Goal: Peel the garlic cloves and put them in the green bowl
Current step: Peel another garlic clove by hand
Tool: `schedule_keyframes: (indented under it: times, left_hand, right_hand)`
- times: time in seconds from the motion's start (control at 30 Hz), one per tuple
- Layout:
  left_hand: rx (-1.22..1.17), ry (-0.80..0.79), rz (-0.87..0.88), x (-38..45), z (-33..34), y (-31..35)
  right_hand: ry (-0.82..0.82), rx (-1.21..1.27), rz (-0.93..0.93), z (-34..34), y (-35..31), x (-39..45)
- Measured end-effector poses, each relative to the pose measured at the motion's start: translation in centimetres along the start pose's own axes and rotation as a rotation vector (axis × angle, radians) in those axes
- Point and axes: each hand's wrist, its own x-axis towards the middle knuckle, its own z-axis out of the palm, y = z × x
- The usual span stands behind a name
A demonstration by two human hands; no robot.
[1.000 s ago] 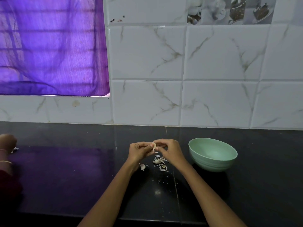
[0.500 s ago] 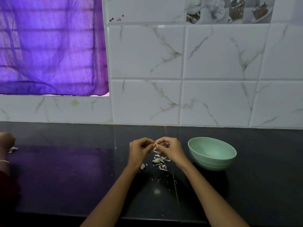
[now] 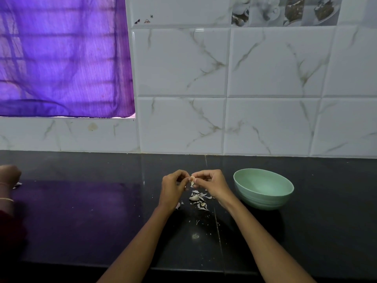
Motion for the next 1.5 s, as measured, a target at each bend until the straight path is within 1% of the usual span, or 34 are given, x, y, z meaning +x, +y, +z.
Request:
schedule_keyframes:
  times: [0.17, 0.33, 0.6, 0.73, 0.8, 0.93, 1.07, 1.17, 1.37, 1.43, 1.5]
  left_hand:
    - [0.021, -0.052, 0.026, 0.2, 0.1, -0.6]
    - [0.056, -0.082, 0.048, 0.4, 0.3, -1.0]
    - [0.052, -0.11, 0.021, 0.3, 0.4, -0.6]
    - [0.004, -0.057, -0.049, 0.4, 0.5, -0.6]
    - [-0.119, -0.042, -0.127, 0.4, 0.5, -0.4]
    - [-0.353, -0.038, -0.265, 0.5, 0.4, 0.2]
    - [-0.319, -0.107, -0.289, 0.6, 0.3, -0.3]
    - [-0.309, -0.121, -0.337, 0.7, 0.1, -0.8]
    - [-0.312, -0.207, -0.385, 0.6, 0.2, 0.0]
    - [-0.365, -0.224, -0.401, 0.6, 0.2, 0.6]
    - [-0.442, -0.22, -0.418, 0.5, 0.2, 1.0]
  right_hand:
    - [0.004, 0.078, 0.027, 0.1, 0.0, 0.0]
    - [0.143, 0.372, 0.15, -0.1, -0.2, 0.4]
    - [0.164, 0.448, 0.175, 0.1, -0.5, 0.2]
    - [0.145, 0.532, 0.156, 0.1, -0.6, 0.2]
    - [0.135, 0.487, 0.123, 0.0, -0.6, 0.3]
    - [0.1, 0.262, 0.107, 0.1, -0.3, 0.3]
    - [0.073, 0.153, 0.063, 0.2, -0.1, 0.1]
    - [0.059, 0.083, 0.017, 0.3, -0.1, 0.1]
    - [0.068, 0.077, -0.021, 0.3, -0.3, 0.1]
    - [0.083, 0.132, -0.006, 0.2, -0.4, 0.0]
    - [0.087, 0.24, 0.034, 0.1, -0.5, -0.1]
